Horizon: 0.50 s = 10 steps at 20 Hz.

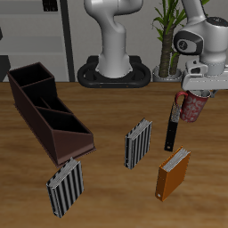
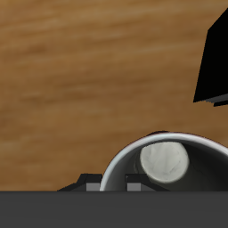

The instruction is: Place the red mug into the right desk caddy's right compartment

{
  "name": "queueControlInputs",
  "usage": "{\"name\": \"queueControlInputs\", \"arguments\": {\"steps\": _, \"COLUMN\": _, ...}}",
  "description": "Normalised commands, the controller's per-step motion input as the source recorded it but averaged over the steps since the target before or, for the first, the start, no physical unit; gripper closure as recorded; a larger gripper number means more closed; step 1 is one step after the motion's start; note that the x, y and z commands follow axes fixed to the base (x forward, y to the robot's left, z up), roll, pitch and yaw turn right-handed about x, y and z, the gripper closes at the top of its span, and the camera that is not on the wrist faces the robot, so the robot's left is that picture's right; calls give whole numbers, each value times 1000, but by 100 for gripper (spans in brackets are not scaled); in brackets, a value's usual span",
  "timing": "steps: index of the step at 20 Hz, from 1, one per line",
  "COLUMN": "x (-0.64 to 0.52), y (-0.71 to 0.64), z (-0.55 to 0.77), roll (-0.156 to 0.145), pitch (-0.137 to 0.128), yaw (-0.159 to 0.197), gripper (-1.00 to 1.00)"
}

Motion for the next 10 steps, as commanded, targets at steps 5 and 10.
{"name": "queueControlInputs", "arguments": {"steps": 5, "x": -116, "y": -183, "z": 188, "roll": -20, "pitch": -31, "yaw": -6, "gripper": 100}}
{"name": "queueControlInputs", "arguments": {"steps": 10, "x": -158, "y": -298, "z": 290, "roll": -36, "pitch": -39, "yaw": -1, "gripper": 100}}
